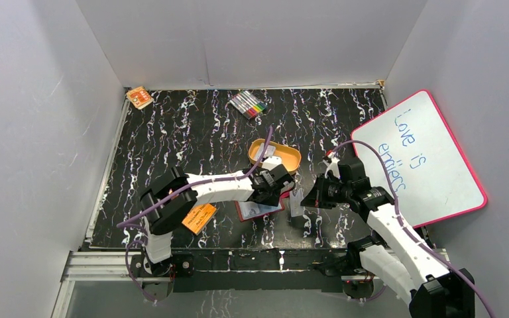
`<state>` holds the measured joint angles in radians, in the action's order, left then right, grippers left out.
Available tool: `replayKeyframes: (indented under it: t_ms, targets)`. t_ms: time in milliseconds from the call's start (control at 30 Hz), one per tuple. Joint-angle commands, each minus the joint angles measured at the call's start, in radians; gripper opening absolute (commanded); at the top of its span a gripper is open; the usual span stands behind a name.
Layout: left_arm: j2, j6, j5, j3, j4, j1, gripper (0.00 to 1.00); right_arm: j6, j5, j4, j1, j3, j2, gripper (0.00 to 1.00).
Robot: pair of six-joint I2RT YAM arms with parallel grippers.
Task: Put the credit cards into the card holder
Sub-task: Insert the credit card into the card holder.
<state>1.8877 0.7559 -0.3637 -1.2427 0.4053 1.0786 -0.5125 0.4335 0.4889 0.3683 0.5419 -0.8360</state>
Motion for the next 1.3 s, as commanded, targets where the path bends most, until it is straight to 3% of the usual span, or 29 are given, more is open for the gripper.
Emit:
replayKeyframes:
  t_ms: [0,167,500,1267]
  targets:
    - [-0.007,0.008,-0.04,0.081,0.069,0.003,0.42,0.008,-0.004,0.014,0.0,0.022,0.019,0.0]
    - [-0.037,0.024,-0.038,0.118,0.063,0.003,0.24,0.012,0.026,0.001,0.0,0.021,-0.001,0.0]
    - [-0.076,0.042,-0.024,0.157,0.049,0.003,0.02,0.028,0.166,-0.071,0.001,0.007,-0.08,0.0]
    - [-0.12,0.051,-0.017,0.214,0.026,0.003,0.0,0.037,0.228,-0.264,0.066,0.103,-0.411,0.0]
